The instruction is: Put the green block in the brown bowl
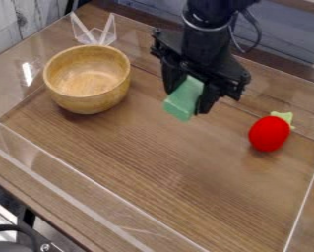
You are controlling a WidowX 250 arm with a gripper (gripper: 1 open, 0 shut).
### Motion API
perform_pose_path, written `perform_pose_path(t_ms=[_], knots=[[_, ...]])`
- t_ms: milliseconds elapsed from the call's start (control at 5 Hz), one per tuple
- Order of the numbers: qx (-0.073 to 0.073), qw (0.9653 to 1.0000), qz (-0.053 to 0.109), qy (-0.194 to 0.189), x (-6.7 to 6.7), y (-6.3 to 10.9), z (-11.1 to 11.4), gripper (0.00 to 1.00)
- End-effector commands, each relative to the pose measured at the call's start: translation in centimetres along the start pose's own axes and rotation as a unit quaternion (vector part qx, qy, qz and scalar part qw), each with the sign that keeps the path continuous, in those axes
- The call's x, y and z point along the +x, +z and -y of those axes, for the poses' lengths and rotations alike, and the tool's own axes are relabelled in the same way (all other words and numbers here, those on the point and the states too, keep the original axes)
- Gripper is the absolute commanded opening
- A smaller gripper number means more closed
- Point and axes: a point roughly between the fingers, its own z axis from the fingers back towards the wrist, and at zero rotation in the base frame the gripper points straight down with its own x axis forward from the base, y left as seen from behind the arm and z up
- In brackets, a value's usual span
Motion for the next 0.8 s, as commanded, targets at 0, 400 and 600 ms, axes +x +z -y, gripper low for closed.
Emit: perform_pose_path(t_ms=[0,400,600], knots=[[-0.003,0.9996,0.027,-0.004,1.6,1.1,0.0,0.0],[0.012,0.999,0.022,0.036,2.2,2.6,-7.5,0.0],[0.019,0.9982,0.017,0.054,1.6,2.8,-11.7,1.0]])
